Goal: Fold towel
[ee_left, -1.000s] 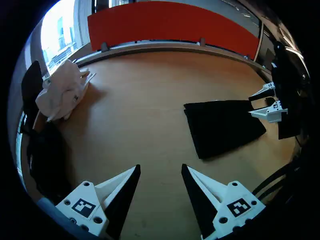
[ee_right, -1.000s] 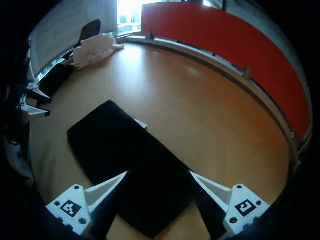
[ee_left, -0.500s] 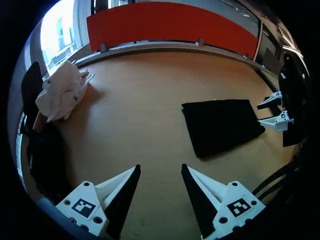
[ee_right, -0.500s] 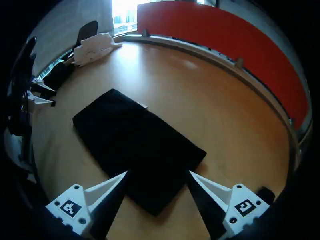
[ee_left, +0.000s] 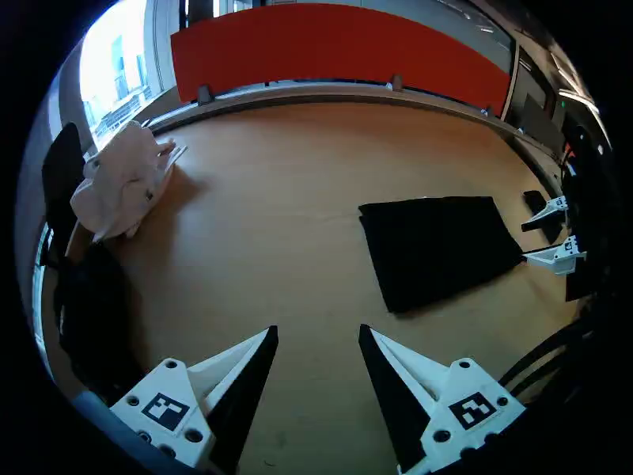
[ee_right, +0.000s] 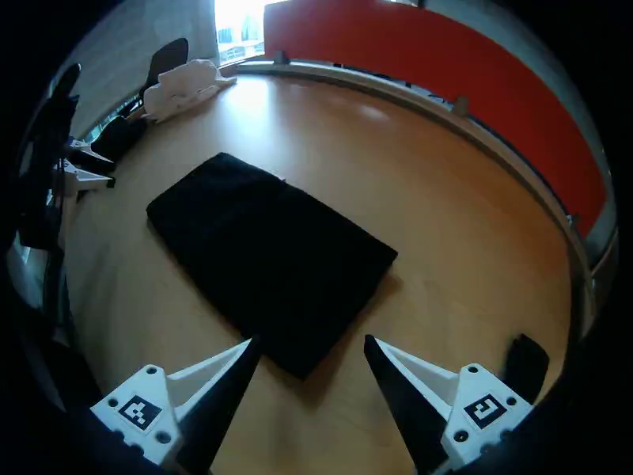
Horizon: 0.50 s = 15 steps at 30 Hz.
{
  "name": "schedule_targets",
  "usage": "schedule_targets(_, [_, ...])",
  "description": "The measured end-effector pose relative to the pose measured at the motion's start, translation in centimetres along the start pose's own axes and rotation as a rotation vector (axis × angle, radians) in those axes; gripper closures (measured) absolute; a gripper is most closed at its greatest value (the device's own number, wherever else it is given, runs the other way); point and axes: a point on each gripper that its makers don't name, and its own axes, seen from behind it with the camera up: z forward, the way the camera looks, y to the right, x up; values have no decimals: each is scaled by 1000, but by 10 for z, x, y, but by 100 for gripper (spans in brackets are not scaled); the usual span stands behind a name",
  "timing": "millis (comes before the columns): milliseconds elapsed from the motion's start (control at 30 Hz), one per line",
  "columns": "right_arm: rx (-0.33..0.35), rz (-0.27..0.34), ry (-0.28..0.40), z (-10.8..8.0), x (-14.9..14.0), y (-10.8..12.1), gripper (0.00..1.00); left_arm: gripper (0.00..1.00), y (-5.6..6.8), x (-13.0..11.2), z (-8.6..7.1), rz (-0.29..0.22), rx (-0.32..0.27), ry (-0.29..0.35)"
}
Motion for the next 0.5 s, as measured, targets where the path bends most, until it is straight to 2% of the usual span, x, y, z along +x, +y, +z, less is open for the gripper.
schedule_targets(333, [17, -6, -9, -1, -11, -2, 3, 25, 1, -1, 1, 2, -1, -2])
schedule_targets(500, [16, -4, -22, 1, -19, -2, 16, 25, 1, -2, 1, 0, -2, -3])
